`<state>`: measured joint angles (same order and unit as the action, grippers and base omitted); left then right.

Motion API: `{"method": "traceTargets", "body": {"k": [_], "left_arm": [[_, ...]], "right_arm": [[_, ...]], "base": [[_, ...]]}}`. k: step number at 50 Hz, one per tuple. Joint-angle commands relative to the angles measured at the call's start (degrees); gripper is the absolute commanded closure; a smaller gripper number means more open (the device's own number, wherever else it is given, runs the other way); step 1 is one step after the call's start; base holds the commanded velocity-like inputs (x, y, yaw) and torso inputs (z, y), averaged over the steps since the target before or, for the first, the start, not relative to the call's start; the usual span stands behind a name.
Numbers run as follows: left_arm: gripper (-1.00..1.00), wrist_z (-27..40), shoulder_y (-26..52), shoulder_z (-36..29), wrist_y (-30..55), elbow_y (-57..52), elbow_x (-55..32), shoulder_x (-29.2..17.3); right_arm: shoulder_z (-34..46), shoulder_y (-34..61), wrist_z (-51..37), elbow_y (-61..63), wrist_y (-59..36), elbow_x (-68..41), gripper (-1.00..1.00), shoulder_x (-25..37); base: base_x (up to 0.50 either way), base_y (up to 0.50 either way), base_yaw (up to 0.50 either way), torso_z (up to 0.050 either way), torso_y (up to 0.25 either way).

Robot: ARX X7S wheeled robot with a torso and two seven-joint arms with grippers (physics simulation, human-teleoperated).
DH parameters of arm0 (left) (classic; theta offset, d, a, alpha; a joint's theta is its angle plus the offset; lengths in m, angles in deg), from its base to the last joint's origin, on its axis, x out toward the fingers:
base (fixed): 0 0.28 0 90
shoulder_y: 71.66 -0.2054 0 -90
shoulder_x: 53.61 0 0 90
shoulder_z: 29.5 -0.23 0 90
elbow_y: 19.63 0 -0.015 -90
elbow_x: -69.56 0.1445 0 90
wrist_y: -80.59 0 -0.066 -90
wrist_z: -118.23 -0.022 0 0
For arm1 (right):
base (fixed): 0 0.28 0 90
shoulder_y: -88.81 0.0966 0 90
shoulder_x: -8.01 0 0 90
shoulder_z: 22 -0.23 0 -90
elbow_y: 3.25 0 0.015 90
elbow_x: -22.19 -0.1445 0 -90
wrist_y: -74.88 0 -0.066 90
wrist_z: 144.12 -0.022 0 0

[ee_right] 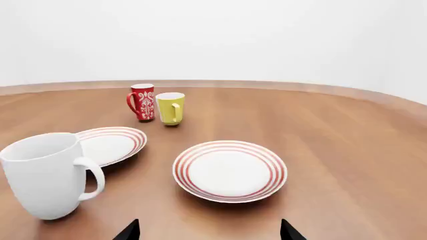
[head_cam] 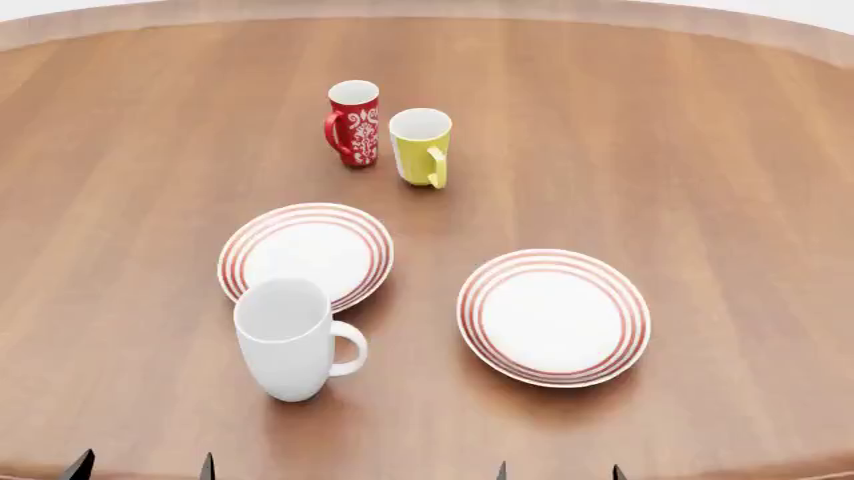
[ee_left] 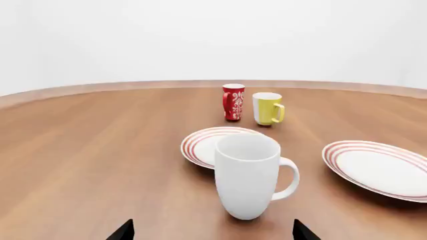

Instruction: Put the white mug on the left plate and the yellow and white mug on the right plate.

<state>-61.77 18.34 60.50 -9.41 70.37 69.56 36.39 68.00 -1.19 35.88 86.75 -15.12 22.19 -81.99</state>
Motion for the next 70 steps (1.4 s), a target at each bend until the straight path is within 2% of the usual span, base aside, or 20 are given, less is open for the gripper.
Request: {"method": "traceTargets", "body": {"k": [1, 5, 7, 8, 10, 13, 22, 30, 32, 52, 54, 56, 57, 58, 70], "left_arm": [[-1.00, 0.8, 0.2, -1.0, 0.3, 0.1, -1.3, -0.9], [-1.00, 1.6, 0.4, -2.0, 0.4, 0.5, -2.0, -1.9], [-1.00, 3.7, 0.4, -3.1, -1.4, 0.6, 1.0, -2.6], [-1.00, 1.5, -0.1, -2.0, 0.0, -1.7, -3.7, -2.5], [-1.00, 1.2, 0.0, -1.0, 3.3, -4.7, -6.3, -3.1], [-1.00, 2.3, -0.1, -1.0, 5.1, -6.7, -5.9, -3.9], [-1.00, 5.4, -2.7, -3.3, 3.4, -10.8, -2.3, -4.5], [-1.00, 4.5, -2.2, -3.3, 5.0, -10.8, -5.3, -5.3], [-1.00, 2.2, -2.2, -3.4, 4.3, -10.6, -7.9, -5.8], [-1.00, 5.0, -2.5, -5.7, 2.6, -9.4, -6.1, -6.8], [-1.00, 5.2, -2.6, -6.0, 2.4, -9.3, -5.8, -6.9], [-1.00, 5.4, -2.6, -6.1, 2.4, -9.5, -5.8, -7.0], [-1.00, 5.5, -2.7, -6.2, 2.4, -9.5, -5.8, -7.1], [-1.00, 5.5, -2.6, -6.3, 2.3, -9.4, -5.8, -7.2], [-1.00, 5.2, -2.3, -6.6, 2.6, -9.9, -7.2, -8.3]], "right_arm": [[0.1, -0.5, -1.4, 1.0, 2.8, -2.6, -1.00, 0.6], [1.2, -1.2, -3.2, 2.7, 2.8, -3.1, -1.00, 1.7], [1.3, -1.2, -4.0, 3.0, 2.3, -3.2, -1.00, 2.1], [1.1, -1.4, -4.3, 3.8, 1.9, -3.6, -1.00, 2.3], [1.1, -1.7, -4.8, 6.6, 0.1, -3.7, -1.00, 3.0], [1.3, -1.7, -6.5, 9.3, -2.9, -2.3, -1.00, 3.6], [2.7, -2.6, -6.6, 10.9, -2.5, -3.1, -1.00, 4.6], [3.2, -2.8, -6.8, 11.0, -2.5, -3.9, -1.00, 5.2], [3.6, -2.7, -6.9, 11.0, -2.7, -3.7, -1.00, 5.4], [7.0, -1.9, -7.5, 9.9, -3.3, -3.0, -1.00, 7.1], [5.5, -2.0, -6.5, 10.0, -3.7, -7.6, -1.00, 6.5], [5.5, -2.8, -7.4, 10.6, -1.4, -6.2, -1.00, 6.7], [4.6, -3.0, -6.4, 10.4, 0.5, -9.0, -1.00, 6.2], [4.3, -3.5, -4.2, 11.0, 1.3, -12.3, -1.00, 6.6], [4.6, -3.9, -5.3, 11.1, 2.9, -12.4, -1.00, 7.2]], "base": [[0.00, 0.00, 0.00, 0.000, 0.000], [0.00, 0.00, 0.00, 0.000, 0.000], [0.00, 0.00, 0.00, 0.000, 0.000], [0.00, 0.00, 0.00, 0.000, 0.000], [0.00, 0.00, 0.00, 0.000, 0.000], [0.00, 0.00, 0.00, 0.000, 0.000], [0.00, 0.00, 0.49, 0.000, 0.000], [0.00, 0.00, 0.50, 0.000, 0.000], [0.00, 0.00, 0.50, 0.000, 0.000], [0.00, 0.00, 0.50, 0.000, 0.000], [0.00, 0.00, 0.25, 0.000, 0.000], [0.00, 0.00, 0.00, 0.000, 0.000], [0.00, 0.00, 0.00, 0.000, 0.000], [0.12, -0.48, 0.00, 0.000, 0.000], [0.12, -0.48, 0.00, 0.000, 0.000]]}}
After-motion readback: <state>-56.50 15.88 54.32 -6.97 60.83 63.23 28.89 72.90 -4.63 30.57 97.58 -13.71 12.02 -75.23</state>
